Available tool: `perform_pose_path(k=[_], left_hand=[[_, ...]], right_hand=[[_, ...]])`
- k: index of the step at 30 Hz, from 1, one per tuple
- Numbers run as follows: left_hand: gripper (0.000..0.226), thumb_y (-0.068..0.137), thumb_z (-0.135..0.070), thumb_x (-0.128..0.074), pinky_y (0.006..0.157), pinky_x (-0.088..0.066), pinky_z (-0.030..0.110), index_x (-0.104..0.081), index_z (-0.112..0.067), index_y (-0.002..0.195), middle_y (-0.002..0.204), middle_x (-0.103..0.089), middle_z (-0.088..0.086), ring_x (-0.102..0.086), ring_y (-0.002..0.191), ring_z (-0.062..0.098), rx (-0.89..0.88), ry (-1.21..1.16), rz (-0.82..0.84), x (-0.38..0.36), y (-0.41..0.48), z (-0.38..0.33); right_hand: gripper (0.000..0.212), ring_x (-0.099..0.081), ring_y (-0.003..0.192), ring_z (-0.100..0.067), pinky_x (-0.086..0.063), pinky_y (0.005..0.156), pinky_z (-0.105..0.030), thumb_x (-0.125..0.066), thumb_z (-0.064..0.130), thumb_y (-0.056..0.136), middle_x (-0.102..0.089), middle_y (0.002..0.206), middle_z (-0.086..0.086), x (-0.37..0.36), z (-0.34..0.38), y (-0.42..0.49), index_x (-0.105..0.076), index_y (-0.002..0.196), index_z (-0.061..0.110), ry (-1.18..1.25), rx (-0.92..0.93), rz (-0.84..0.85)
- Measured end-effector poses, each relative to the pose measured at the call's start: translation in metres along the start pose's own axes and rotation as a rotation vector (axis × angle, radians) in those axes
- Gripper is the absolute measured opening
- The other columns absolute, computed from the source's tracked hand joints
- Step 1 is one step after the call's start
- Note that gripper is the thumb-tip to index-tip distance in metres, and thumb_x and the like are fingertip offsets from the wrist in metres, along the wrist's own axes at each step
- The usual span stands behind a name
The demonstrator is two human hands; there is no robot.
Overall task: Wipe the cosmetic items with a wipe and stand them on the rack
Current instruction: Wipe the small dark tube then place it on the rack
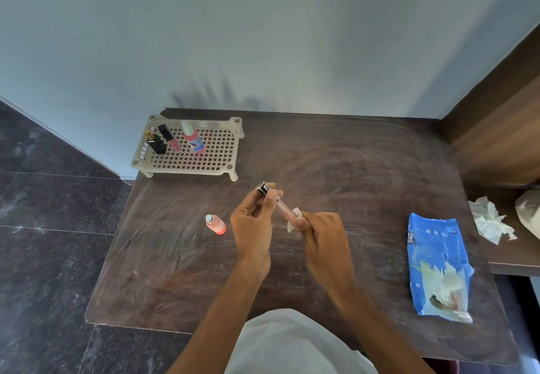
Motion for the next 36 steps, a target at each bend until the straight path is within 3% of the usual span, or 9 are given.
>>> perform_pose_path(k=[7,11,17,22,25,27,31,34,36], left_hand=[[0.013,0.092,-0.009,-0.068,0.086,-0.055,0.022,-0.076,-0.018,0.098,0.092,-0.079,-0.002,-0.073,0.091,0.008,0.002,-0.007,0.014,-0.006,-0.002,0.003],[0.014,0.092,-0.013,-0.068,0.097,-0.054,0.031,-0.075,-0.014,0.104,0.096,-0.078,0.004,-0.072,0.099,0.012,0.018,-0.042,0.002,0.0,0.006,0.003],[0.019,0.095,-0.011,-0.063,0.094,-0.056,0.045,-0.073,-0.015,0.111,0.099,-0.077,0.01,-0.072,0.105,0.024,0.118,-0.063,0.13,-0.012,0.005,0.015],[0.019,0.099,-0.01,-0.058,0.095,-0.055,0.045,-0.073,-0.016,0.107,0.107,-0.076,0.011,-0.072,0.106,0.026,0.128,-0.081,0.171,-0.022,-0.001,0.015],[0.018,0.1,-0.01,-0.057,0.088,-0.058,0.036,-0.072,-0.015,0.108,0.105,-0.077,0.007,-0.072,0.104,0.021,0.129,-0.098,0.148,-0.023,-0.003,0.017],[0.019,0.1,-0.012,-0.057,0.083,-0.058,0.03,-0.071,-0.014,0.112,0.106,-0.077,0.006,-0.073,0.105,0.019,0.141,-0.081,0.141,-0.023,-0.005,0.019],[0.022,0.102,-0.021,-0.055,0.09,-0.057,0.034,-0.071,-0.016,0.116,0.108,-0.077,0.005,-0.072,0.104,0.018,0.161,-0.042,0.166,-0.028,-0.016,0.027],[0.029,0.104,-0.034,-0.048,0.06,-0.054,0.029,-0.073,-0.022,0.111,0.09,-0.072,0.009,-0.067,0.071,0.017,0.146,0.025,0.172,-0.032,-0.023,0.03],[0.033,0.104,-0.039,-0.043,0.054,-0.045,0.031,-0.073,-0.024,0.107,0.083,-0.067,0.013,-0.057,0.065,0.023,0.144,0.065,0.177,-0.034,-0.027,0.033]], right_hand=[[0.047,-0.049,0.087,-0.012,-0.031,0.079,-0.005,-0.033,0.049,0.102,-0.054,0.082,0.017,-0.005,0.02,0.018,-0.07,0.102,0.021,-0.059,0.027,0.008],[0.049,-0.049,0.085,-0.009,-0.035,0.073,-0.01,-0.033,0.053,0.101,-0.059,0.079,0.016,0.004,0.007,0.003,-0.074,0.095,0.027,-0.053,0.0,0.013],[0.013,-0.064,0.097,0.001,-0.048,0.082,-0.019,-0.055,0.042,0.098,-0.07,0.106,0.014,0.025,-0.029,-0.003,-0.068,0.1,0.045,0.459,-0.455,-0.027],[0.019,-0.067,0.096,0.001,-0.056,0.081,-0.019,-0.068,0.034,0.09,-0.073,0.103,0.017,0.032,-0.007,0.003,-0.076,0.107,0.032,0.424,-0.305,-0.062],[0.021,-0.068,0.094,0.003,-0.054,0.08,-0.014,-0.071,0.024,0.089,-0.071,0.099,0.023,0.031,0.011,0.0,-0.075,0.109,0.029,0.258,-0.136,-0.098],[0.025,-0.068,0.092,0.003,-0.052,0.08,-0.01,-0.072,0.021,0.088,-0.071,0.099,0.019,0.031,0.018,-0.005,-0.075,0.112,0.024,0.184,-0.058,-0.142],[0.027,-0.068,0.09,0.001,-0.051,0.079,-0.006,-0.071,0.014,0.087,-0.072,0.102,0.006,0.031,0.024,-0.001,-0.074,0.114,0.016,0.128,-0.016,-0.204],[0.024,-0.068,0.093,0.0,-0.052,0.081,-0.009,-0.071,0.009,0.089,-0.073,0.103,0.006,0.038,0.033,0.009,-0.075,0.112,0.016,0.122,0.013,-0.256],[0.023,-0.068,0.094,0.0,-0.052,0.083,-0.01,-0.07,0.007,0.09,-0.073,0.102,0.007,0.045,0.039,0.016,-0.076,0.11,0.015,0.143,0.029,-0.298]])
Point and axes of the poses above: each hand's wrist, its own y-axis towards the middle knuckle, its own x-axis out of the back of the hand, z = x × y, the point moved 10 cm from there along y, towards the middle knuckle
